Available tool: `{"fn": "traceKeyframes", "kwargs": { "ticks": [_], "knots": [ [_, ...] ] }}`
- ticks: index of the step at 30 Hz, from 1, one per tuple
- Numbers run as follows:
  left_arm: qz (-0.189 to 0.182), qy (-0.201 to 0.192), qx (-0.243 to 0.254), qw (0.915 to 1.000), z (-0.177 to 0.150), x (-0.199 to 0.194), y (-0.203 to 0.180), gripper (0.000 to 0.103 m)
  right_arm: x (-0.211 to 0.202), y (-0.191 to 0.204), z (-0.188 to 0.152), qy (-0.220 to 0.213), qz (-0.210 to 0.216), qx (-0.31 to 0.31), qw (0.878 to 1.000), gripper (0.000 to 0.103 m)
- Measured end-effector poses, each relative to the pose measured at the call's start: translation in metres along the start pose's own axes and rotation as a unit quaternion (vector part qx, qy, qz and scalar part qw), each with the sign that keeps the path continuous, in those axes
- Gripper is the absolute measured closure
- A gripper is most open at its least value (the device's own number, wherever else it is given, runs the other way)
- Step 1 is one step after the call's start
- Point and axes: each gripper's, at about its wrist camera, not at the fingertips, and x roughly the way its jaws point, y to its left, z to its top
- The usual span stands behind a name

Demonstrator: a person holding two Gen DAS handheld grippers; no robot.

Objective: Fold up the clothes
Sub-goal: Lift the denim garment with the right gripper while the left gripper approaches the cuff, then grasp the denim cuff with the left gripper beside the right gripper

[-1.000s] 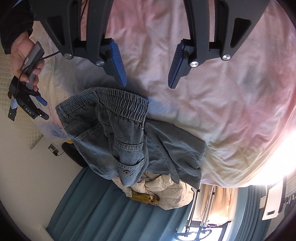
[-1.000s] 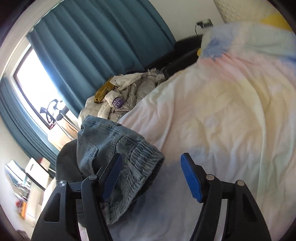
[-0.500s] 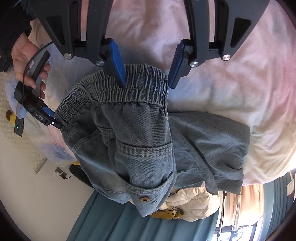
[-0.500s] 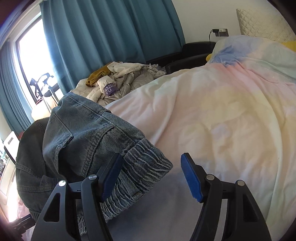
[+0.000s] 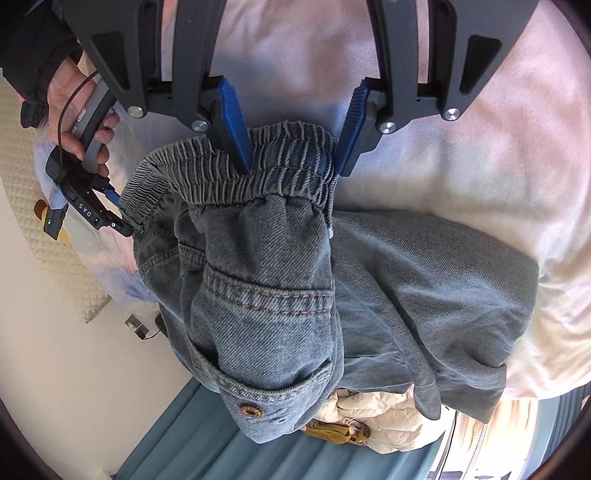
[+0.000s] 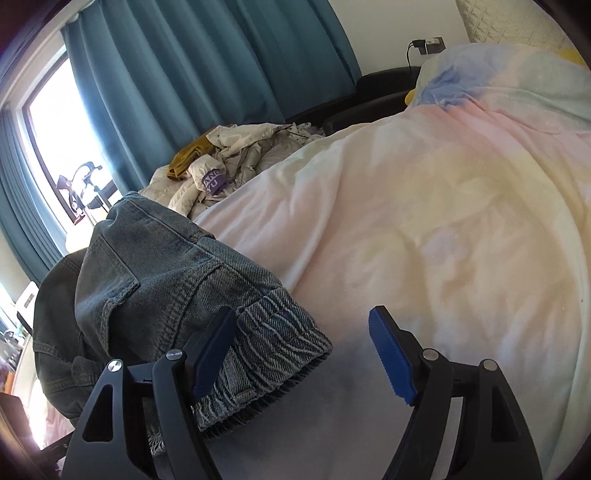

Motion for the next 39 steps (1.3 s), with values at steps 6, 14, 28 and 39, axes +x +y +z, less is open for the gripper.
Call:
{"fn": "traceKeyframes", "kwargs": {
  "ticks": [6, 14, 28, 39],
  "knots": [
    [-0.008, 0.004, -0.008, 0.9999, -0.003, 0.009, 0.014, 0.052, 0.008, -0.006, -0.001, 0.016, 0.07, 0.039, 0.997, 0.028],
    [-0.009, 0.004, -0.008, 0.9999, -0.006, 0.005, 0.014, 0.052, 0.013, 0.022, -0.009, 0.043, 0.047, -0.018, 0.998, 0.042],
    [-0.035, 0.016, 0.029, 0.9989, -0.011, 0.002, 0.004, 0.048, 0.016, -0.002, 0.0, 0.047, 0.0, 0.036, 0.998, 0.087],
    [-0.051, 0.009, -0.04, 0.9979, -0.01, 0.004, 0.021, 0.05, 0.002, 0.008, 0.006, 0.03, 0.02, 0.027, 0.999, 0.087]
  ]
}}
